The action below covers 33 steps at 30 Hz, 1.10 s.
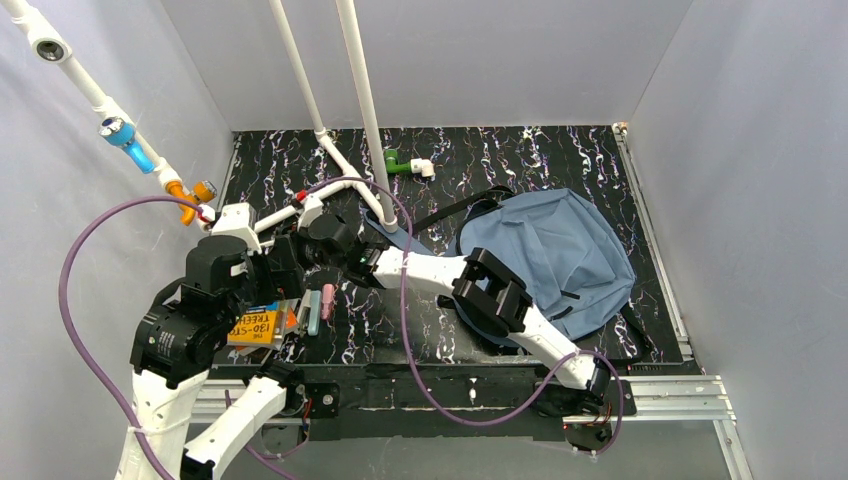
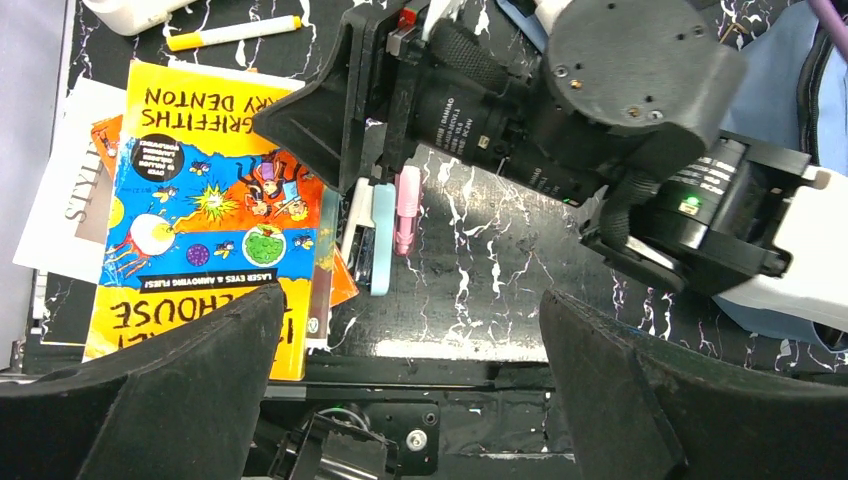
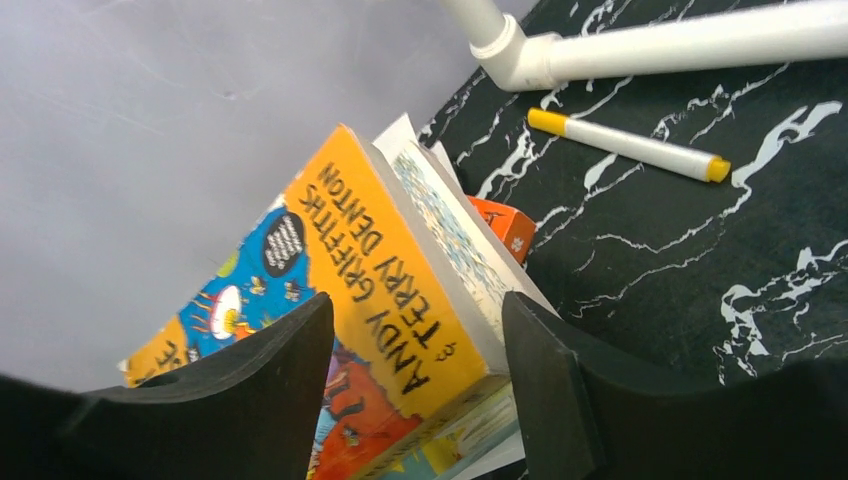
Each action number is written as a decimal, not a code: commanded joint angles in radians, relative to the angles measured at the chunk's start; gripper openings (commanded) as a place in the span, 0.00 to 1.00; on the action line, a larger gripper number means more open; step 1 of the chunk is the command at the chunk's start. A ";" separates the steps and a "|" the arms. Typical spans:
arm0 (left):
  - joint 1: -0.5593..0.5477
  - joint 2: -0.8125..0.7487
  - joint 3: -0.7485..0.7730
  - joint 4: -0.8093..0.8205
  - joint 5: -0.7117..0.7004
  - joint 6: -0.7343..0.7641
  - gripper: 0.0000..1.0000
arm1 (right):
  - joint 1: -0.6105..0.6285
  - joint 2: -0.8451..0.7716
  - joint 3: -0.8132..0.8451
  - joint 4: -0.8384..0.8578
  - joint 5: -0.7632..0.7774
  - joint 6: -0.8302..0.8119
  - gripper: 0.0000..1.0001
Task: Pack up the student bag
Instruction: Adjust the book at the corner of the board.
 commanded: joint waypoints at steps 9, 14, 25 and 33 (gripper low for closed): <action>-0.003 0.027 -0.012 0.009 0.022 -0.004 0.99 | 0.004 -0.131 -0.184 0.026 0.004 -0.003 0.55; -0.002 0.035 -0.008 0.016 0.019 0.003 0.99 | 0.007 -0.215 -0.285 0.042 -0.046 -0.006 0.40; -0.002 0.054 0.012 0.015 0.011 0.022 0.99 | 0.013 -0.355 -0.480 0.165 -0.033 0.055 0.43; -0.002 0.041 0.010 0.012 0.043 0.023 0.99 | -0.002 -0.280 -0.297 0.041 0.004 -0.055 0.72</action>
